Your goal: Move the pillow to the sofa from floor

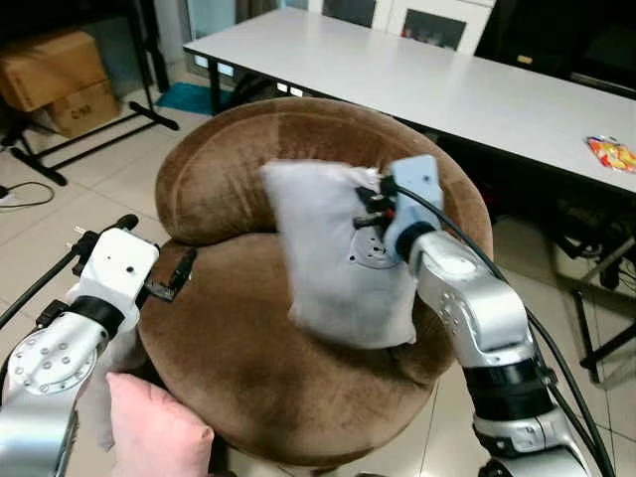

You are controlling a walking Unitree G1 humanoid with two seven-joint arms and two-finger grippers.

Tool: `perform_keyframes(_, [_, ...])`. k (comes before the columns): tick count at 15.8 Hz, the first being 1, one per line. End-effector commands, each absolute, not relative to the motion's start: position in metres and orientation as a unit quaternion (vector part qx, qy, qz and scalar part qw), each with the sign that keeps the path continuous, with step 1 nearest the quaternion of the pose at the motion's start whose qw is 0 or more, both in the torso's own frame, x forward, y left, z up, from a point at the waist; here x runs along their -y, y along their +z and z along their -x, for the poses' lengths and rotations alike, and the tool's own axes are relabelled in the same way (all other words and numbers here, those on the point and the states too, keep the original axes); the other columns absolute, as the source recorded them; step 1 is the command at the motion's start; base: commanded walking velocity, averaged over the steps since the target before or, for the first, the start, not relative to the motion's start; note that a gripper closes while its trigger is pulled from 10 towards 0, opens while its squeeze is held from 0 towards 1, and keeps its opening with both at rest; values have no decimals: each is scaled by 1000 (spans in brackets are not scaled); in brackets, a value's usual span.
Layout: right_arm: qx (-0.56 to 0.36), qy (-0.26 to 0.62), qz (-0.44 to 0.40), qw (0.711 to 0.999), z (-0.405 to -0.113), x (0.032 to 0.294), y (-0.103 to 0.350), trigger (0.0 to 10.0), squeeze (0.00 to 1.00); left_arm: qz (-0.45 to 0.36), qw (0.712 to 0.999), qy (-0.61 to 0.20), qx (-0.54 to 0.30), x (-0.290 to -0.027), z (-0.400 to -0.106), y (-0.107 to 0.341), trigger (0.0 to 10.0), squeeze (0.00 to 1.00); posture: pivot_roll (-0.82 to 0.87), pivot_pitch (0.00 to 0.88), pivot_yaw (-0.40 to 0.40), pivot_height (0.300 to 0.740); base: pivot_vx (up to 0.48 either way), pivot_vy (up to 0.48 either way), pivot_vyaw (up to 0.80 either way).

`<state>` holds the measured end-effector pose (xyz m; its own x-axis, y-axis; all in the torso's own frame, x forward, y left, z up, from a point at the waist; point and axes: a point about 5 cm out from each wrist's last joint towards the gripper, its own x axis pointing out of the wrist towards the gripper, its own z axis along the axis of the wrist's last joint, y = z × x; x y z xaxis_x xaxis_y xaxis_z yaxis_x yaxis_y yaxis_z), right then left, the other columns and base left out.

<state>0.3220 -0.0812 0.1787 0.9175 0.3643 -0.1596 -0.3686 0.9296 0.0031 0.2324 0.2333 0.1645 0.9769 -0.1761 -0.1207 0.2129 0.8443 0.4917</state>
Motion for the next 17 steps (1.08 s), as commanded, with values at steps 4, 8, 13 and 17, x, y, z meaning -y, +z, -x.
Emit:
perform_keyframes(4, [-74, 238, -1, 968, -325, 56, 203, 10000, 0, -270, 950, -149, -43, -226, -227, 164, 10000, 0, 70, 0, -98, 740, 0, 0, 0])
perform_keyframes(8, [-139, 149, -154, 967, -355, 51, 205, 10000, 0, -268, 947, -170, -49, -223, -227, 164, 10000, 0, 80, 0, -98, 740, 0, 0, 0])
perform_keyframes(13, [-236, -121, -261, 928, -385, 115, 158, 10000, 0, -199, 937, -268, -98, -210, -211, 156, 10000, 0, 89, 0, -94, 740, 0, 0, 0])
perform_keyframes(17, [-298, -206, -299, 883, -381, 142, 116, 10000, 0, -157, 927, -315, -128, -204, -203, 155, 10000, 0, 96, 0, -87, 740, 0, 0, 0])
